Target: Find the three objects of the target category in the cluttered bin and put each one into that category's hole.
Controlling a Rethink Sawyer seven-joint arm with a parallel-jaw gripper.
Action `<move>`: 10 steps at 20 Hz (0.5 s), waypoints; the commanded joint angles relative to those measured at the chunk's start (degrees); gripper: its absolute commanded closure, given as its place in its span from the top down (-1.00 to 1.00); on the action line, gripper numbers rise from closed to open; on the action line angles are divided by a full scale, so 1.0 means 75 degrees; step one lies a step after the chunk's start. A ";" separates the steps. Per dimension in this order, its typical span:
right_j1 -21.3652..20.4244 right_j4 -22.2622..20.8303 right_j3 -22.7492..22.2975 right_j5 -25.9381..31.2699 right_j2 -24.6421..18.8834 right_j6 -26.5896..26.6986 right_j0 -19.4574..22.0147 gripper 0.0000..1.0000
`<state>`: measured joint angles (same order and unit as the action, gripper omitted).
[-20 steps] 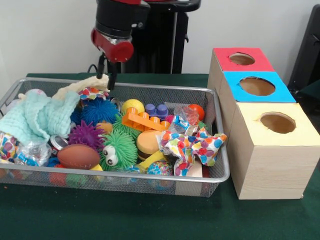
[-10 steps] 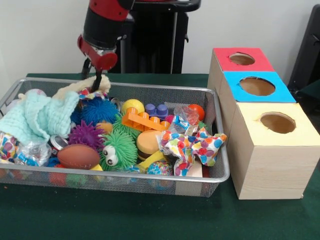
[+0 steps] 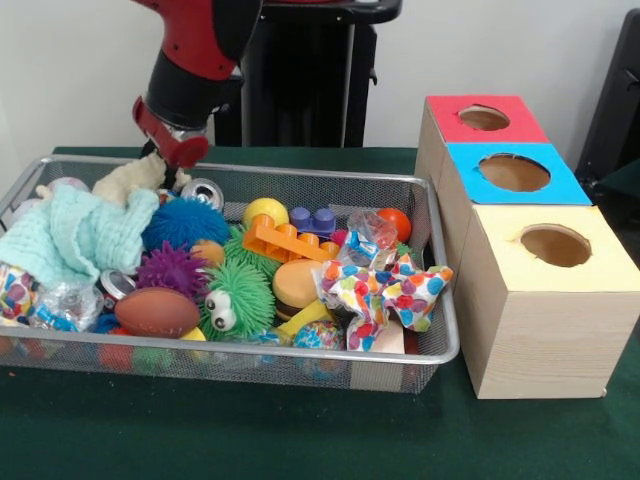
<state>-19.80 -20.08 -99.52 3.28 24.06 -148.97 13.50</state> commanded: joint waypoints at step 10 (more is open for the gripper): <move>0.1844 0.0544 0.0849 -0.0387 0.0442 -0.0523 -0.0047 1.00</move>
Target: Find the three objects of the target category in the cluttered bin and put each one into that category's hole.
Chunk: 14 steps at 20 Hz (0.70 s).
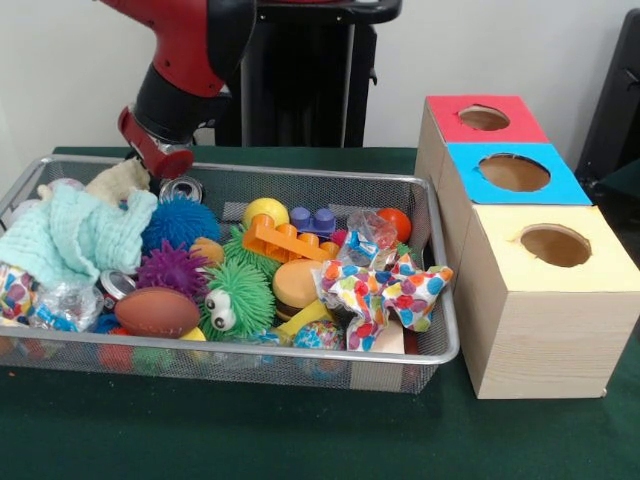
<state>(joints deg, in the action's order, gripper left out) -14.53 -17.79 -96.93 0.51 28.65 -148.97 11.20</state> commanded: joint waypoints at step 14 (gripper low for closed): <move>-0.0489 -0.0895 -0.0128 -0.0338 -0.1806 0.0241 0.1161 -1.00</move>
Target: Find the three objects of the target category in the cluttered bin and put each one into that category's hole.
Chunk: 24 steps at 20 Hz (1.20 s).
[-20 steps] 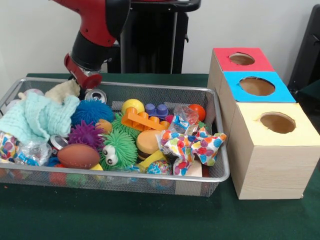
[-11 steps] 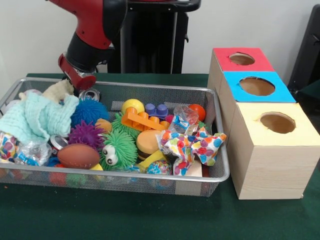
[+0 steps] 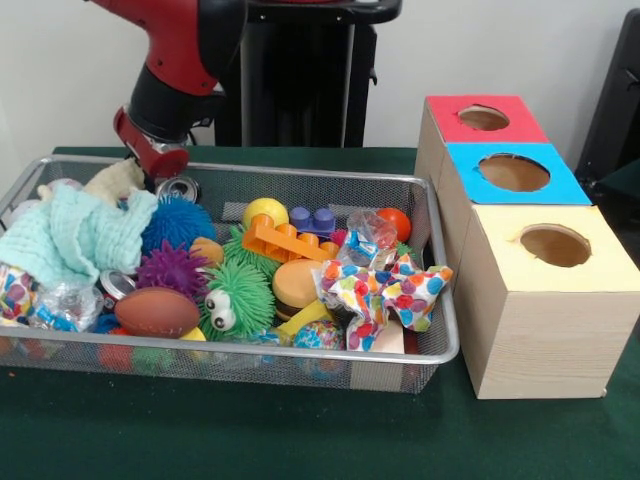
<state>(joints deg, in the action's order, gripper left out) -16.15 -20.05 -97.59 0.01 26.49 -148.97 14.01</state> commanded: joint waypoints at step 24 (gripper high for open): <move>-0.2277 -0.0389 -0.1170 0.0605 -0.4832 0.0037 0.1702 -1.00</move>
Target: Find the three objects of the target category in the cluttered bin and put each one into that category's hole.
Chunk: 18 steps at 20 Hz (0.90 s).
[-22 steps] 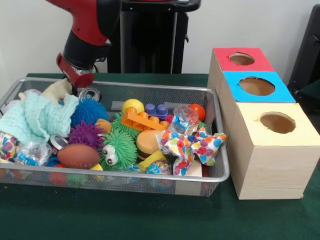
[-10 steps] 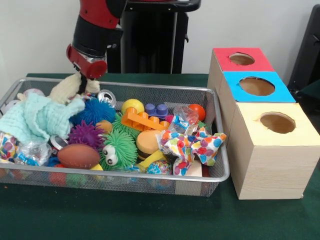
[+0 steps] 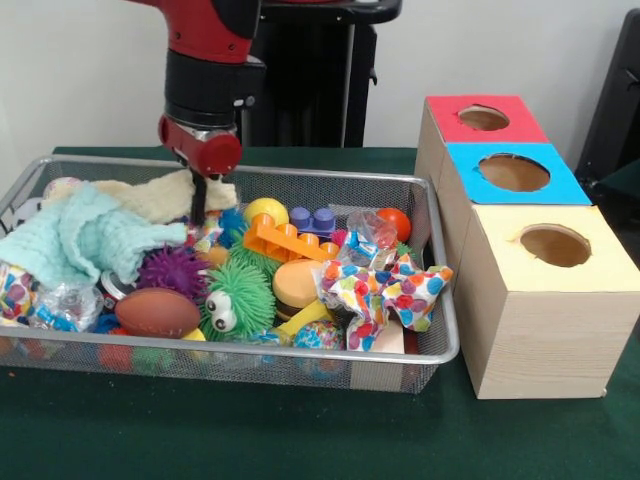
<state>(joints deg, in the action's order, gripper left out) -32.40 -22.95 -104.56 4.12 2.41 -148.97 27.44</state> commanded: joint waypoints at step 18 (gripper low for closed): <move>0.0105 0.1865 -0.0582 -0.0465 -0.1344 -0.1659 -0.1241 -1.00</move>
<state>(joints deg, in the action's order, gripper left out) -33.26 -14.70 -104.93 3.36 -4.03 -148.99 22.34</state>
